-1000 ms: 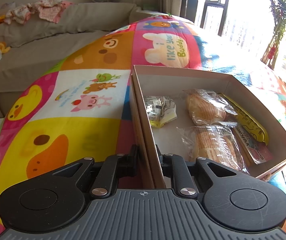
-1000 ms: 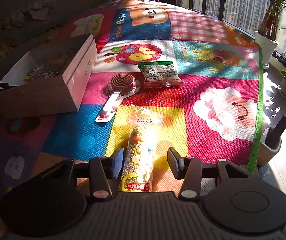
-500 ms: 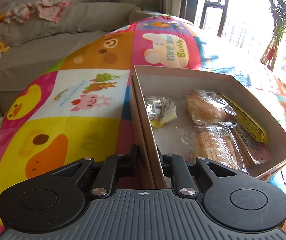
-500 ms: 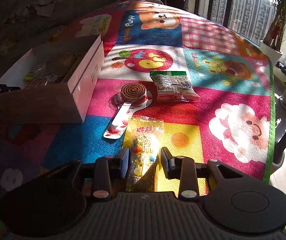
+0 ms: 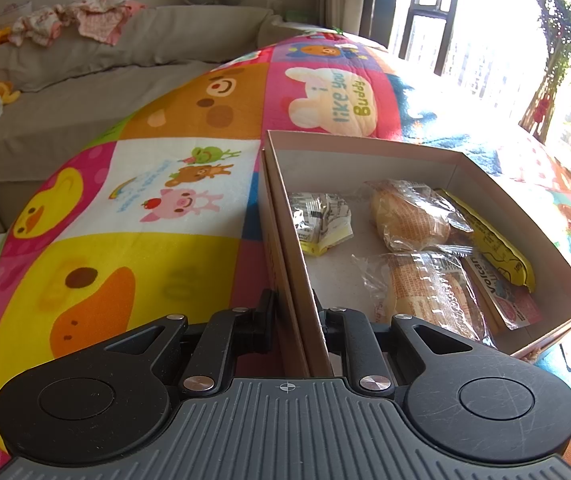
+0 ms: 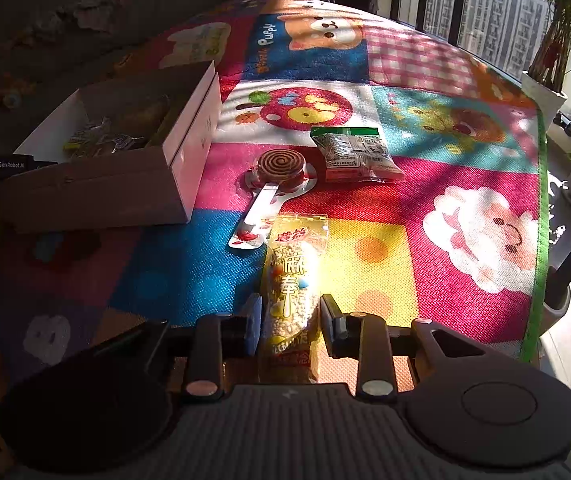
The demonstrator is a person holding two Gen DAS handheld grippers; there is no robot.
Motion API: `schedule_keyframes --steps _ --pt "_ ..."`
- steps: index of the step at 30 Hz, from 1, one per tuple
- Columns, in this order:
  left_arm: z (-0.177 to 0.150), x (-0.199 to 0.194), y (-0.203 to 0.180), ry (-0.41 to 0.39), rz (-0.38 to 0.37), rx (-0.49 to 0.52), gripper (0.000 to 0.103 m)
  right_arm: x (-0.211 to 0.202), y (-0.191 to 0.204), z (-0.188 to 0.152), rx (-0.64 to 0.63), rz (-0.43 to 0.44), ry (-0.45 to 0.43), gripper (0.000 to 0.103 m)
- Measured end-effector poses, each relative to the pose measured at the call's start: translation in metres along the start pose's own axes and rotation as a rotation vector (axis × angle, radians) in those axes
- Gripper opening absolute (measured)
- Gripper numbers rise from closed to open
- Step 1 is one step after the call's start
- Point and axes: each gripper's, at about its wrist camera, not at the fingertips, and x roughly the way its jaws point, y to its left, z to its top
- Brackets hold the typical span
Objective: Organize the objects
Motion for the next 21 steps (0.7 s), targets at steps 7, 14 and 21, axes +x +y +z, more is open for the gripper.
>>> schedule_keyframes --steps 7,14,21 --pt "-0.0003 -0.0004 0.0001 0.000 0.000 0.000 0.017 -0.0011 0.0001 -0.0012 0.008 -0.005 0.002 0.030" --pt "-0.0003 -0.0006 0.0001 -0.001 -0.001 -0.001 0.017 -0.0044 -0.0005 -0.0025 0.022 -0.005 0.014 0.029" --pt "-0.0005 -0.0009 0.0002 0.000 -0.002 -0.001 0.017 -0.0097 0.0005 -0.0047 0.045 0.012 0.029 0.028"
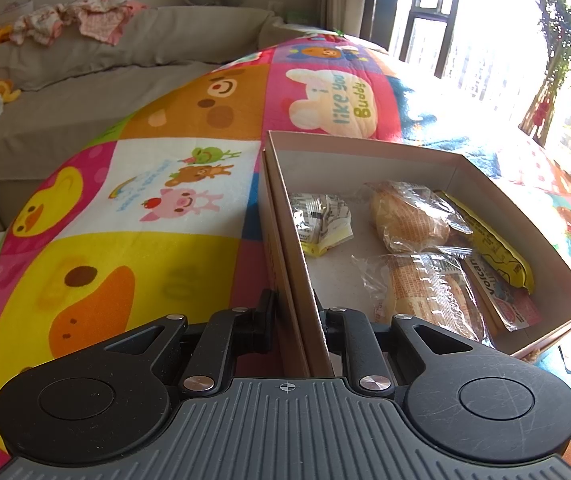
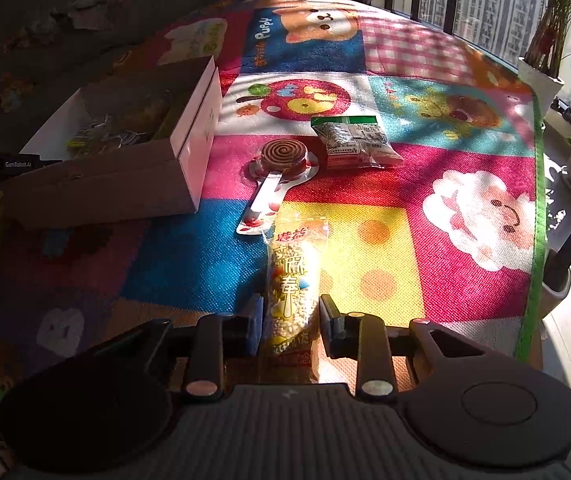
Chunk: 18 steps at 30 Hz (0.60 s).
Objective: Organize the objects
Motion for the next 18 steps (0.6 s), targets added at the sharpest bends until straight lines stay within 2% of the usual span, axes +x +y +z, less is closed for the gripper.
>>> schedule_keyframes --steps 18 --pt "-0.001 0.001 -0.002 0.004 0.002 -0.005 0.017 -0.052 0.015 0.001 0.008 0.066 -0.084 0.028"
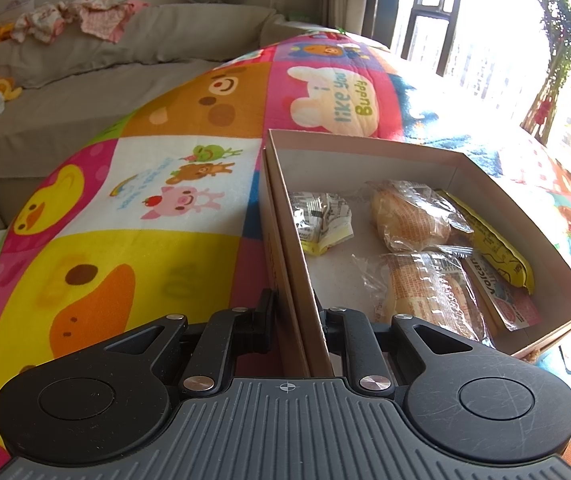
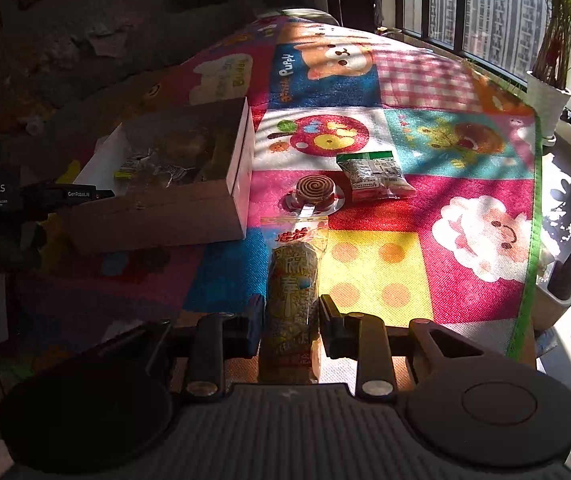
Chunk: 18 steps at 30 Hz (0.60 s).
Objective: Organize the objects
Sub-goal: 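Carry the rice-cracker stick into the box and release it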
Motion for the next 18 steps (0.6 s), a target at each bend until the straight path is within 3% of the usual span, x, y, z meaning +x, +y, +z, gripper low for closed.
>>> schedule_keyframes --steps 10,18 --pt "0.000 0.000 0.000 -0.001 -0.003 -0.005 0.017 -0.021 0.023 0.013 -0.048 0.056 -0.041 0.028" --pt "0.000 0.000 0.000 -0.004 -0.002 -0.007 0.017 -0.015 0.049 0.051 -0.116 0.134 -0.107 0.028"
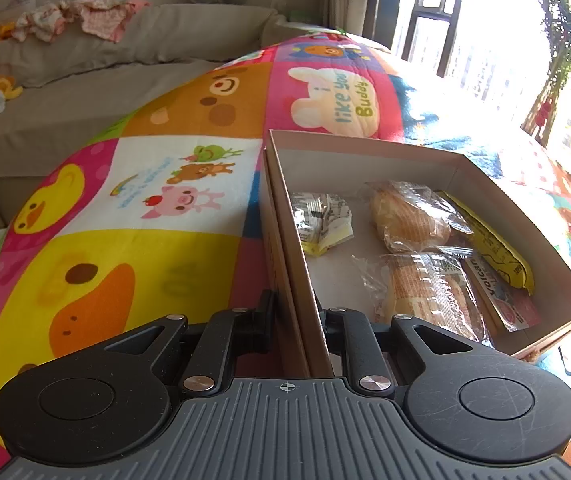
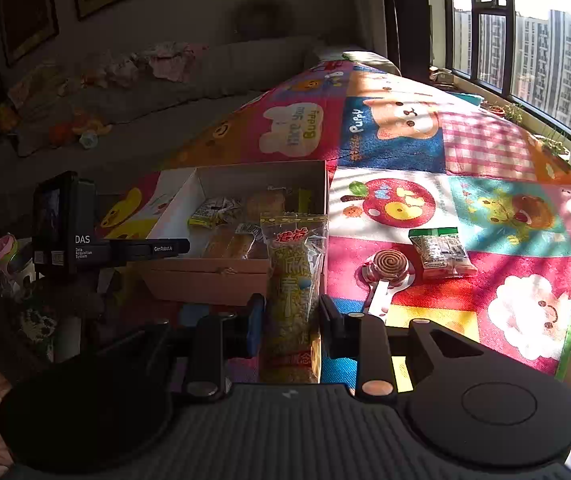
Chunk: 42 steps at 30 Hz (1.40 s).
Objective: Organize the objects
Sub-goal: 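Carry the rice-cracker stick into the box and release it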
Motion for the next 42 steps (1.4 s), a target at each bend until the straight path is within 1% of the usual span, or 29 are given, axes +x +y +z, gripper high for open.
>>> schedule_keyframes --steps 3,5,8,13,17,22,28,30,32,36,39,42 --pt "0.000 0.000 -0.001 0.001 -0.002 0.001 0.017 0.023 0.002 0.023 -0.005 0.009 -0.011 0.028" --pt "0.000 0.000 -0.001 0.001 -0.002 0.000 0.017 0.046 0.000 0.040 0.006 0.011 -0.011 0.028" --pt "0.001 0.000 -0.001 0.002 -0.003 0.000 0.017 0.077 -0.002 0.054 0.037 0.010 0.007 0.028" --pt "0.000 0.000 -0.001 -0.001 -0.003 -0.004 0.017 0.116 0.001 0.059 0.063 0.016 0.042 0.028" --pt "0.000 0.000 0.000 -0.003 -0.004 -0.006 0.017 0.137 0.002 0.056 0.073 0.009 0.078 0.028" --pt "0.001 0.000 0.002 -0.005 -0.009 -0.009 0.018 0.142 0.004 0.052 0.072 0.008 0.092 0.030" --pt "0.001 0.000 0.002 -0.005 -0.010 -0.010 0.018 0.123 -0.004 0.052 0.060 -0.019 0.057 0.036" --pt "0.001 0.000 0.002 -0.005 -0.010 -0.010 0.018 0.113 -0.014 0.053 0.064 -0.048 0.027 0.042" --pt "0.001 0.000 0.002 -0.005 -0.010 -0.010 0.018 0.105 -0.027 0.052 0.077 -0.088 0.002 0.044" --pt "0.001 0.000 0.003 -0.005 -0.007 -0.013 0.017 0.101 -0.070 0.049 0.152 -0.193 -0.009 0.044" --pt "0.001 0.000 0.003 -0.005 -0.007 -0.013 0.017 0.112 -0.099 0.041 0.204 -0.257 0.019 0.044" --pt "0.001 0.000 0.003 -0.005 -0.007 -0.013 0.017 0.130 -0.117 0.031 0.256 -0.265 0.071 0.044"
